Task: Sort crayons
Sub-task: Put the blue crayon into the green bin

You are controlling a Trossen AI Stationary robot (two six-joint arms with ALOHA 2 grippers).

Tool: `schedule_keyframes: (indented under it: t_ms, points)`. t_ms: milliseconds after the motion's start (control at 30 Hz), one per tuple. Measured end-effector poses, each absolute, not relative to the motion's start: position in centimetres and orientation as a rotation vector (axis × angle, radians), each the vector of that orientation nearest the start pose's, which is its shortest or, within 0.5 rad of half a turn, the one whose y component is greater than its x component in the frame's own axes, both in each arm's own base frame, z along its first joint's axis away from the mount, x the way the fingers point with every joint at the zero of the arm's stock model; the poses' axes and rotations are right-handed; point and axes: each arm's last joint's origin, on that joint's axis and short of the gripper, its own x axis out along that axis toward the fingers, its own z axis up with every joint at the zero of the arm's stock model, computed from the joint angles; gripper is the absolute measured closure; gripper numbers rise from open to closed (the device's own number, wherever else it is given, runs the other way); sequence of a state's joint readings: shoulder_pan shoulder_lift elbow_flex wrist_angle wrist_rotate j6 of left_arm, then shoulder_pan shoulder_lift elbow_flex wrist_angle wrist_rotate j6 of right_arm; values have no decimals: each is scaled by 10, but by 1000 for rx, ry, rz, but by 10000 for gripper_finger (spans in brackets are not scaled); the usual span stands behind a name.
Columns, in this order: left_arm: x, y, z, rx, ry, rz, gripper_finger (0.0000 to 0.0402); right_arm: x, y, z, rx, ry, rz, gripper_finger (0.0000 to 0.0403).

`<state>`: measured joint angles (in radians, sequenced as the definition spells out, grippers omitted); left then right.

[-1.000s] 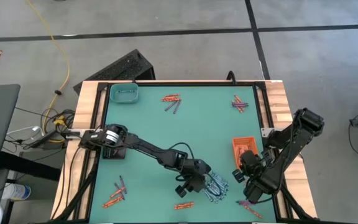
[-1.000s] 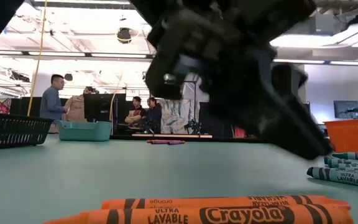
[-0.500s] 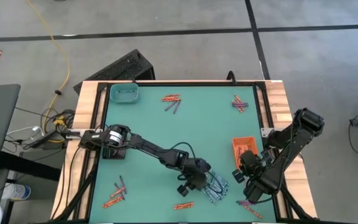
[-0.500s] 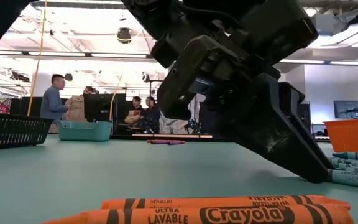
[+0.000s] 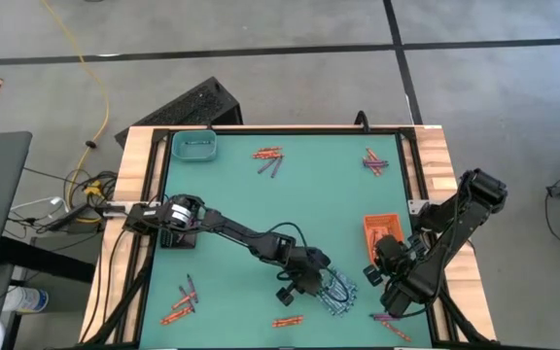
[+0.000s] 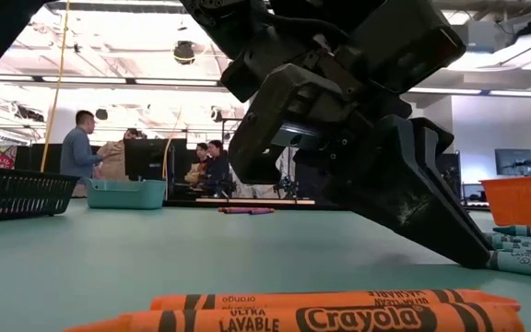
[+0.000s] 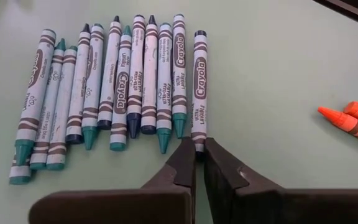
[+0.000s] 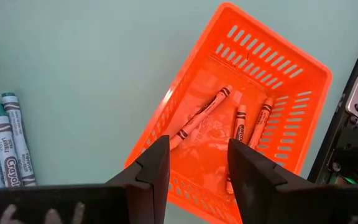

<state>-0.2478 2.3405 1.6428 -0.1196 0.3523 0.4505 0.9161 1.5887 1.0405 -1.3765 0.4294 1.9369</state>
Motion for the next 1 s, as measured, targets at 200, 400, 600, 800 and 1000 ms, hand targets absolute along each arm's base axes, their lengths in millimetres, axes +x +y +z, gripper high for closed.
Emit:
schedule_keyframes:
  t_ms: [200,400,600,800,1000]
  points:
    - [475,-131,110,371,715,-749,401,151,177,203,366,1050,-988,250]
    - [475,-138,121,396,764,-781,401,151,177,203,363,1052,-984,250]
    - [477,-147,137,459,795,-787,401,151,178,202,364,1053,-976,250]
    - [475,-147,146,521,880,-741,399,147,183,202,365,1052,-951,250]
    - [472,-144,148,549,970,-703,399,147,184,202,369,1034,-934,250]
